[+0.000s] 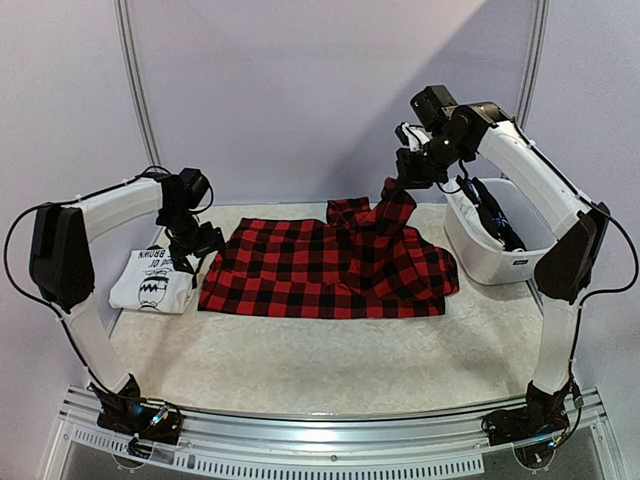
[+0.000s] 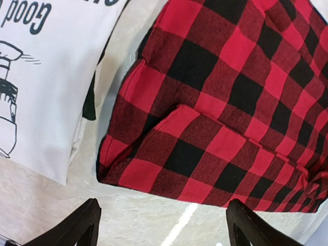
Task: Fold and stack the mixed laundry pile
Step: Fold the flattened shirt at the center of the board.
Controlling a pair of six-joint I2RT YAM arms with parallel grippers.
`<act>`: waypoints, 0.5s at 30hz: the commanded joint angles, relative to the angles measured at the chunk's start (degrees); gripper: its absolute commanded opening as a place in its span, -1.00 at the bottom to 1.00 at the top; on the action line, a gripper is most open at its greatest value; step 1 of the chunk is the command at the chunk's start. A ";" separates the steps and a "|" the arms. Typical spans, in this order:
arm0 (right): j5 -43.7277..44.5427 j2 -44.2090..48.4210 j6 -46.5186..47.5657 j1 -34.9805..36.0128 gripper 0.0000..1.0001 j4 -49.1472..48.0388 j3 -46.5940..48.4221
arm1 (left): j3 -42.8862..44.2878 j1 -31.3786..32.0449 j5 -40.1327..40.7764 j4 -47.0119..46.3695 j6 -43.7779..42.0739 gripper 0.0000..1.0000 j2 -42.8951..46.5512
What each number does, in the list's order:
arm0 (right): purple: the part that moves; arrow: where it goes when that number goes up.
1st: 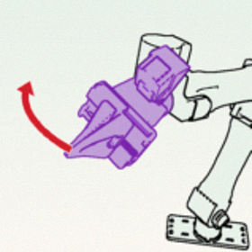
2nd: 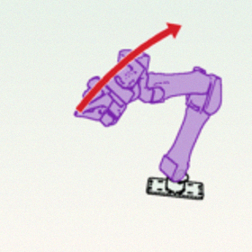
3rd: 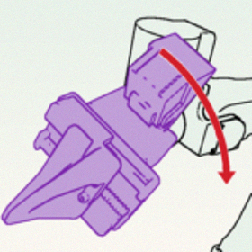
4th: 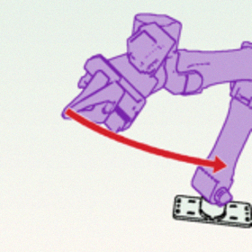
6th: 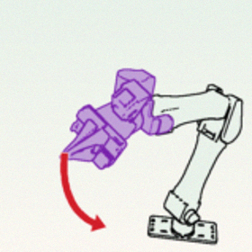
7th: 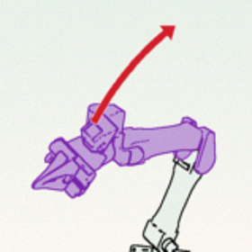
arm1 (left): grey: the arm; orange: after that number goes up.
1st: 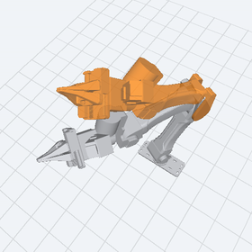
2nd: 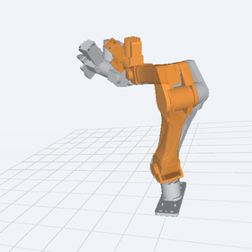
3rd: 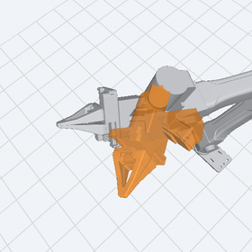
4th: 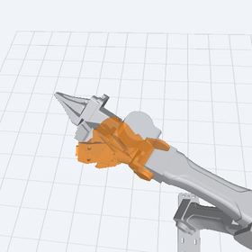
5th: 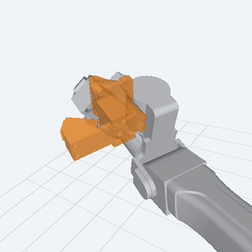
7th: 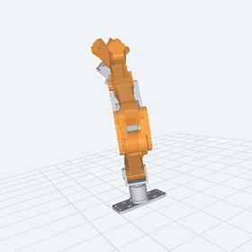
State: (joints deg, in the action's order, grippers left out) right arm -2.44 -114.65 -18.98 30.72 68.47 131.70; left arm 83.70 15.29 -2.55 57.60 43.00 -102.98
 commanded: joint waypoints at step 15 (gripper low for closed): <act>-10.05 3.69 -14.42 4.53 -1.00 -5.16 -13.59 | -16.40 4.59 -3.56 -6.87 -10.96 0.58 17.10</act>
State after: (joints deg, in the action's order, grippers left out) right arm -10.39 -115.09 -28.77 32.14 66.08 122.37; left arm 69.01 18.74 -3.90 52.62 35.05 -87.46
